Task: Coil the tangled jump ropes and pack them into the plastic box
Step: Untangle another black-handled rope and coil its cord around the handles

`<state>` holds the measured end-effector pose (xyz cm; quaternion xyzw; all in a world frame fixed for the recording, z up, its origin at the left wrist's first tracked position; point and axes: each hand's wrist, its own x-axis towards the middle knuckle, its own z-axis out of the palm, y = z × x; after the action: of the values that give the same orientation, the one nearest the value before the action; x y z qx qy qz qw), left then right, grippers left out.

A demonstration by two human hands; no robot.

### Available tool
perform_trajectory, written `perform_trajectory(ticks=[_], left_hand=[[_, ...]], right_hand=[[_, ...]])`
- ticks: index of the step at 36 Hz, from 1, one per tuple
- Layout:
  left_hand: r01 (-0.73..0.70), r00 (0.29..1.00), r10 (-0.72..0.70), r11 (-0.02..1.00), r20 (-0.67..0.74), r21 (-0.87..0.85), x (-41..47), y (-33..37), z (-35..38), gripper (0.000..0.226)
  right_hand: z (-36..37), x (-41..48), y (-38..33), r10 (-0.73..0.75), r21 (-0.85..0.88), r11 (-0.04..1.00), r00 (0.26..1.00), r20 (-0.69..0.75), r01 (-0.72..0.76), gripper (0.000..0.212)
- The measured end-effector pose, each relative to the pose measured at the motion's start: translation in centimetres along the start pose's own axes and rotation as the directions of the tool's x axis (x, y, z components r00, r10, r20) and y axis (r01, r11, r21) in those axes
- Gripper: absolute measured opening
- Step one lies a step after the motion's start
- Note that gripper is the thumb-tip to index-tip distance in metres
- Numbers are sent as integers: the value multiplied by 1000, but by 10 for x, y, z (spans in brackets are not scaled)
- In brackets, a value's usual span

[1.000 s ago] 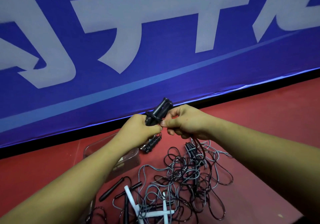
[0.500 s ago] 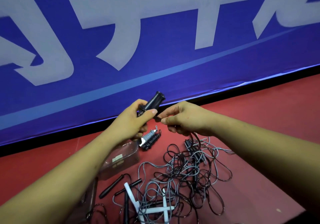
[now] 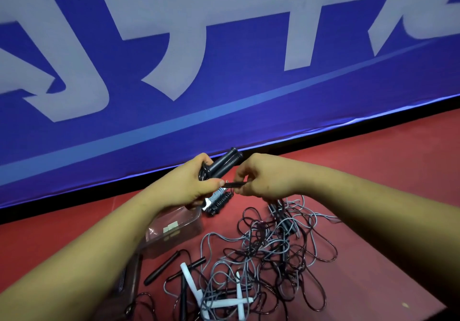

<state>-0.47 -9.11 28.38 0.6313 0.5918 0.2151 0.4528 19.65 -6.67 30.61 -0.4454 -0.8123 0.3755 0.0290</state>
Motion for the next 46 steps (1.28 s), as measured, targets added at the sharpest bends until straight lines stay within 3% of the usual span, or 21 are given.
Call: perform_trajectory(ticks=[5, 10, 14, 19, 24, 29, 31, 35, 38, 41, 43, 46], left_hand=[[-32, 999, 21, 971, 47, 238, -2, 2, 0, 31], [-144, 988, 105, 878, 111, 457, -1, 6, 4, 32], [-134, 987, 75, 873, 143, 468, -1, 9, 9, 38], [-182, 977, 104, 863, 187, 472, -4, 11, 16, 38], [-157, 985, 106, 884, 138, 441, -5, 13, 20, 54], [-177, 981, 118, 878, 156, 445, -8, 16, 27, 29], [-184, 976, 122, 905, 180, 383, -12, 20, 25, 23], [-229, 958, 172, 940, 232, 252, -20, 28, 19, 37], [-247, 959, 224, 961, 173, 126, -24, 35, 19, 34], [-235, 972, 235, 970, -7, 60, -22, 37, 19, 29], [-196, 976, 190, 979, -104, -54, -17, 34, 20, 30], [-169, 983, 142, 944, -112, -283, -12, 33, 22, 46]], right_hand=[[-3, 1, -5, -56, -170, 985, 994, -95, 39, 17], [-3, -1, -11, -147, -336, 936, 985, -93, 108, 11], [-6, -4, -16, -222, -460, 875, 970, -100, 152, 8], [-10, -6, -15, -262, -487, 859, 952, -157, 157, 20], [-12, -6, -6, -269, -380, 908, 940, -211, 175, 20], [-14, -3, 0, -230, -244, 954, 947, -226, 174, 32], [-19, -3, 7, -210, -43, 978, 956, -206, 205, 27], [-22, -7, 32, -176, 410, 886, 976, -131, 215, 6], [-16, -5, 47, -149, 609, 778, 987, -63, 156, 12], [-10, -3, 47, -132, 704, 704, 991, -3, 96, 5], [-6, -1, 44, -111, 712, 698, 994, 11, 70, 23], [2, 0, 38, -71, 679, 733, 997, 29, 32, 27]])
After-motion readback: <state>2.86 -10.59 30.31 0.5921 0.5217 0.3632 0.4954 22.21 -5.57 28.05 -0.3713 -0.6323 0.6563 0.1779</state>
